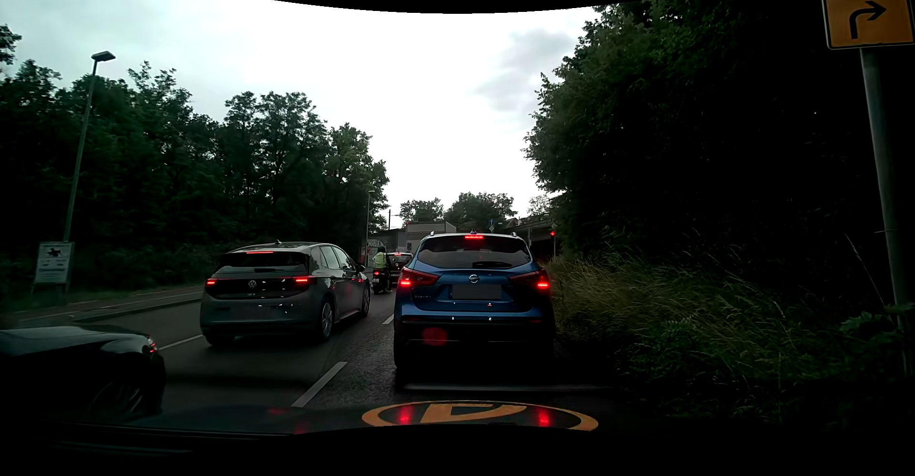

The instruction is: Follow the waypoints while adhering to traffic rules and regulations

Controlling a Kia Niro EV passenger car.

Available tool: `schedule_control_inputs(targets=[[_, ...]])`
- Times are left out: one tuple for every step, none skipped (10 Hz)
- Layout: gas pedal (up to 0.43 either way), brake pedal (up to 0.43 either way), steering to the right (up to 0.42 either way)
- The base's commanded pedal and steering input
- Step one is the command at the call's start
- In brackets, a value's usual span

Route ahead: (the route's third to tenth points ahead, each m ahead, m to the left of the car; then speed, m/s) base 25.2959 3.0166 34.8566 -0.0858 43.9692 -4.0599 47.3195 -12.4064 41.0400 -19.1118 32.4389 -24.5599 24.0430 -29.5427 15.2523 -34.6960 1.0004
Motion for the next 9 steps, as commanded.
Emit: schedule_control_inputs(targets=[[0.000,0.152,-0.004],[0.000,0.165,-0.004],[0.000,0.171,-0.004],[0.000,0.171,-0.004],[0.000,0.171,-0.004],[0.000,0.177,-0.004],[0.000,0.195,-0.004],[0.000,0.201,-0.004],[0.000,0.220,-0.004]])
